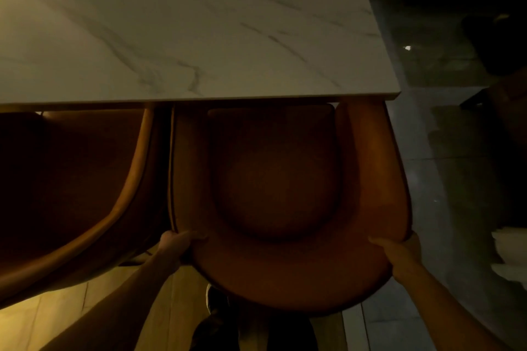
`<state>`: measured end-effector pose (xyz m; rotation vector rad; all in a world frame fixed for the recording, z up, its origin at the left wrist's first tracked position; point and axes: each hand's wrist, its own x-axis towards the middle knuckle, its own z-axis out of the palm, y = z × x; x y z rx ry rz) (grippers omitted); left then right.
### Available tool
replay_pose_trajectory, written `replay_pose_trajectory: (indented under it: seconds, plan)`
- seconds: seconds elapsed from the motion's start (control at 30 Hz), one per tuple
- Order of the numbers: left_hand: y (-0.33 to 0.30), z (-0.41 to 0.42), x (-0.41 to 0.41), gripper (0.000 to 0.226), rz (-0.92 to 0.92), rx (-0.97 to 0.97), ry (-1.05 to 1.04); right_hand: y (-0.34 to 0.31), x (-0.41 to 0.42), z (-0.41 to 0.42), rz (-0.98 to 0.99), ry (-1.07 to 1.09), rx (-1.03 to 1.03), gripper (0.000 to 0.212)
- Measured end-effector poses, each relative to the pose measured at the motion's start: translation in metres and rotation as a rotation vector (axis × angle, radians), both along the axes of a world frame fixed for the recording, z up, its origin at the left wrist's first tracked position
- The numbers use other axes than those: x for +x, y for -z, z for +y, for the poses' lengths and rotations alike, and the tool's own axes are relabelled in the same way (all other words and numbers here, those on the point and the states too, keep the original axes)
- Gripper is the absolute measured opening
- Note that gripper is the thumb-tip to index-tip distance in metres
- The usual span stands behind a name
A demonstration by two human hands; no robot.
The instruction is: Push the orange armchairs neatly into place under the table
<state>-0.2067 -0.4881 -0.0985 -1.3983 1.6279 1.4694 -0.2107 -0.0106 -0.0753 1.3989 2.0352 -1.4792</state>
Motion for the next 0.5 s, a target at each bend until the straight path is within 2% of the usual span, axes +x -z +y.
replay_pose_trajectory:
  seconds: [0.2,0.33,0.4,0.5]
  plan:
    - [-0.011,0.007,0.002,0.041,0.014,0.014,0.018,-0.002,-0.001,-0.001,-0.042,-0.026,0.031,0.097]
    - [-0.022,0.012,0.005,0.043,0.061,-0.111,0.122,-0.010,-0.002,-0.007,-0.075,-0.056,0.129,0.103]
    - [-0.027,0.016,0.008,0.042,0.099,-0.158,0.169,-0.016,-0.003,-0.013,-0.098,-0.114,0.247,0.108]
    - [-0.033,0.019,0.008,0.041,0.153,-0.335,0.305,-0.026,-0.012,-0.026,-0.075,-0.235,0.431,0.096]
